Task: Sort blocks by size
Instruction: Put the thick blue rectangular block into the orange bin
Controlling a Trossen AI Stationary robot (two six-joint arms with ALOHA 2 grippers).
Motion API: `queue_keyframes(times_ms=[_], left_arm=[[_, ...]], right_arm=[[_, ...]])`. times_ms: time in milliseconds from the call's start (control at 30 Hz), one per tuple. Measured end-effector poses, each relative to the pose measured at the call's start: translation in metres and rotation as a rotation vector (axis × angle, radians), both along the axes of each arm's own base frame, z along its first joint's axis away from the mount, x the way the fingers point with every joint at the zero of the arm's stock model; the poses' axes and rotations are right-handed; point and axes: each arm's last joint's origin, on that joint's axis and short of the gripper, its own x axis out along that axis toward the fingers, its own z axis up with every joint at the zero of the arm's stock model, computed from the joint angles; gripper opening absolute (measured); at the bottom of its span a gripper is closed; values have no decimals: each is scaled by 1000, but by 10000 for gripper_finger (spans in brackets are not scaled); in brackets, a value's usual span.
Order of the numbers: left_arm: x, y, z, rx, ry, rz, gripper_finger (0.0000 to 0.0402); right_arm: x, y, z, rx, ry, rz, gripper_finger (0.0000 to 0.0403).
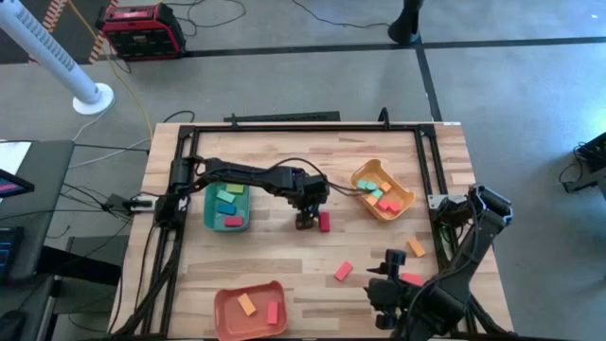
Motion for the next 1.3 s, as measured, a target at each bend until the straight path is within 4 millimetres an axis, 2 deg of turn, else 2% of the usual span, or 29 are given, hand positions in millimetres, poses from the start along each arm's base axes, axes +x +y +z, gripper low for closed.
queue_keyframes(times_ms=[167, 433, 900, 1100, 1300], left_arm=[[0, 1, -1, -37, -5, 61, 264], [2, -5, 0, -85, -19, 45, 264], [-5, -6, -25, -74, -21, 88, 264], [-5, -5, -25, -28, -20, 90, 263], [0, -4, -44, -14, 15, 87, 247]], right_arm=[[0, 0, 0, 0, 0, 1, 244], [0, 0, 0, -1, 1, 1, 244], [-1, 1, 0, -10, -12, 4, 244], [-1, 1, 0, -10, -13, 4, 244], [-1, 1, 1, -7, -17, 4, 244]])
